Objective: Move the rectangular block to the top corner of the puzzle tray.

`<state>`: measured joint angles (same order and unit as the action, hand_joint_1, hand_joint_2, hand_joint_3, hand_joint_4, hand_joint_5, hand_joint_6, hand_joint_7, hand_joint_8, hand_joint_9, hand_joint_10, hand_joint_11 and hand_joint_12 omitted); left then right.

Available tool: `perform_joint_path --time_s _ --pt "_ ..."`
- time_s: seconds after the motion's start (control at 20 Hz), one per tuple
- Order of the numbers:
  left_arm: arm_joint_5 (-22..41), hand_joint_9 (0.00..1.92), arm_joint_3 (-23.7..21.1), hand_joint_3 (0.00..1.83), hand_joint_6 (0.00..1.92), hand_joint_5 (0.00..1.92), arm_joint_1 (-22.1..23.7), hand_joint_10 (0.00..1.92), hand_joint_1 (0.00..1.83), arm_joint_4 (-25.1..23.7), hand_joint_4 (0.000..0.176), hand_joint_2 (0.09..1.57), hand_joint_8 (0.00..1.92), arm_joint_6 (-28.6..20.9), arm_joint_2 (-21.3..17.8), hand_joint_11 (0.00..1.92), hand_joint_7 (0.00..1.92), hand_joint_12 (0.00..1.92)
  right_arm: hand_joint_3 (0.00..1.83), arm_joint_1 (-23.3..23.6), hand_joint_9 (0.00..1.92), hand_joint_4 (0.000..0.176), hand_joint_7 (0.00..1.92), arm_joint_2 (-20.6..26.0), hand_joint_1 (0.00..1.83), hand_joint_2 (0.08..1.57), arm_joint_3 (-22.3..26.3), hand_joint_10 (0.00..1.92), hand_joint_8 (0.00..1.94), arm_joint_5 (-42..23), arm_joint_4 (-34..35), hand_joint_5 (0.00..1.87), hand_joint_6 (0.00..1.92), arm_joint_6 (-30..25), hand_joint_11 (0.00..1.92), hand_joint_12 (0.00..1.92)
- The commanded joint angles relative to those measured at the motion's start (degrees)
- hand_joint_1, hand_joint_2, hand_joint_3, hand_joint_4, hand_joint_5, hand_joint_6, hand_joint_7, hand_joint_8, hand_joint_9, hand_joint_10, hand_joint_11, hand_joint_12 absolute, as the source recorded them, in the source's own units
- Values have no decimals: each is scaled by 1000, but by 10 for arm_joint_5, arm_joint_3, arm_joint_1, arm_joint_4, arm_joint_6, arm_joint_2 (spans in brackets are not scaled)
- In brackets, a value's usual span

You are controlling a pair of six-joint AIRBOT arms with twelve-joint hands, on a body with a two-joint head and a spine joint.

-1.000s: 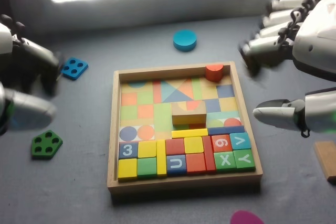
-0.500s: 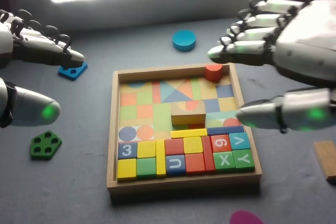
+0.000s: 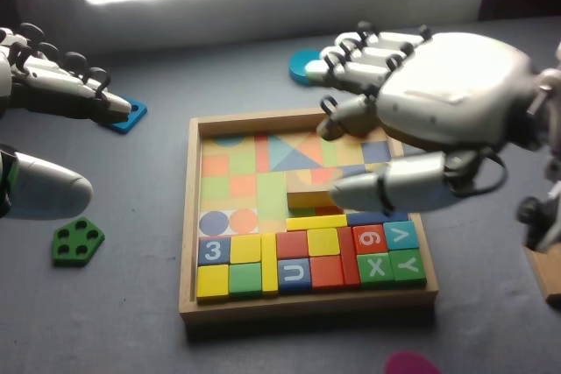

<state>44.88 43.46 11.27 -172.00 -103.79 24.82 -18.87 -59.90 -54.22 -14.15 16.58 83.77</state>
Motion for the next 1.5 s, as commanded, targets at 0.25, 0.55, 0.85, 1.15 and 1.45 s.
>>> perform_joint_path --time_s 0.25,0.55,0.85,1.15,1.45 --pt "-51 228 5 0 2 208 9 0 0 -6 36 1215 0 1 -1 0 186 693 0 0 0 18 26 -71 0 1163 -52 0 6 -29 177 566 191 116 0 0" --pt "-51 210 5 0 1 174 14 0 0 -6 39 1214 0 1 -2 0 173 671 0 -2 0 29 49 -95 0 1182 -61 0 10 -26 237 635 217 161 0 0" --pt "-51 205 6 2 1 192 16 1 0 -6 42 1221 1 1 -2 0 161 672 0 -4 0 0 73 -97 0 1185 -62 0 15 -27 332 643 216 251 0 0" --pt "-51 216 7 2 0 189 17 1 0 -6 41 1229 2 1 -2 0 165 674 0 -18 0 0 79 -97 0 1181 -63 0 12 -30 333 659 221 269 0 0" --pt "-51 247 8 0 4 211 17 4 0 -6 31 1212 4 1 -2 0 202 721 0 -25 0 9 89 -97 0 1173 -63 0 13 -30 333 651 215 271 0 0"
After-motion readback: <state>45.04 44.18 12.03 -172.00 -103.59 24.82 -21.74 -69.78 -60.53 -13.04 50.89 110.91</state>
